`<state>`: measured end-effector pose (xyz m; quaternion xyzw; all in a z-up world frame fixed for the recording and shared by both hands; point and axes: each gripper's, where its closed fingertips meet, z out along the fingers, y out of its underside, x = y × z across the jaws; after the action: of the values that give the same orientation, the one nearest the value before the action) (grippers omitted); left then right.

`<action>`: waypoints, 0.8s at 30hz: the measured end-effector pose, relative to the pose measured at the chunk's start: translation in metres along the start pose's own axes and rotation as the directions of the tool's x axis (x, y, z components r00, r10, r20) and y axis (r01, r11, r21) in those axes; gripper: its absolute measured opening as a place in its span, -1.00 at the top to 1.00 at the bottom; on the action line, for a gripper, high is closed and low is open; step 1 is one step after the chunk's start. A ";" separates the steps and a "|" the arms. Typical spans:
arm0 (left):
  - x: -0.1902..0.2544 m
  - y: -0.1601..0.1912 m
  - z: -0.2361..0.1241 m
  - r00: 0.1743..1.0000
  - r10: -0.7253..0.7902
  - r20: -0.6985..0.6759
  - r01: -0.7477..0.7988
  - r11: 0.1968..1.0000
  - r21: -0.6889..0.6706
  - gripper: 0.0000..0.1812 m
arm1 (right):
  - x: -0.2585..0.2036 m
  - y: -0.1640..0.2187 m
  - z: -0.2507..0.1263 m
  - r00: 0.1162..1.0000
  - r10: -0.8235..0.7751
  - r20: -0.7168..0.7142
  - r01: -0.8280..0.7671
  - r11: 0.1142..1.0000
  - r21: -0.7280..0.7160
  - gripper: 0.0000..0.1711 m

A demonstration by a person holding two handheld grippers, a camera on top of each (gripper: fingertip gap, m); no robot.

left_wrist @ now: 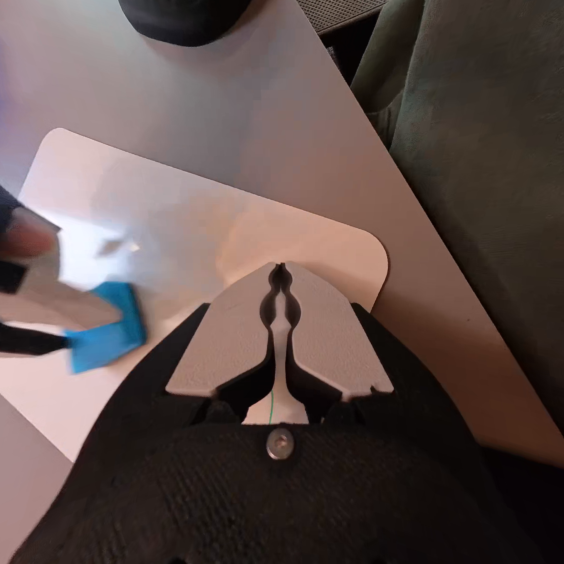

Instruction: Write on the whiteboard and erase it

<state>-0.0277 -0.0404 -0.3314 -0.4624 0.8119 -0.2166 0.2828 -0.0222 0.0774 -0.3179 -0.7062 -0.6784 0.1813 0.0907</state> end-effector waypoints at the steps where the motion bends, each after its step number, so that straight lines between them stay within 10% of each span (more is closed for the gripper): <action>1: 0.000 0.000 0.000 1.000 0.005 0.003 -0.005 1.000 -0.004 1.00 | 0.028 0.009 -0.007 0.994 0.066 -0.090 -0.067 0.998 0.000 0.49; 16: -0.003 0.006 -0.003 0.999 0.013 0.046 -0.011 0.999 -0.044 1.00 | -0.030 -0.023 0.014 0.991 -0.088 -0.099 0.095 0.993 0.069 0.49; 24: 0.004 0.007 -0.007 0.999 -0.008 0.035 0.010 0.999 -0.034 1.00 | 0.058 0.040 -0.024 0.938 0.255 -0.235 -0.223 0.962 0.154 0.49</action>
<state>-0.0387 -0.0402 -0.3312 -0.4746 0.8084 -0.1958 0.2878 0.0249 0.1350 -0.3186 -0.7938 -0.5575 0.1418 0.1976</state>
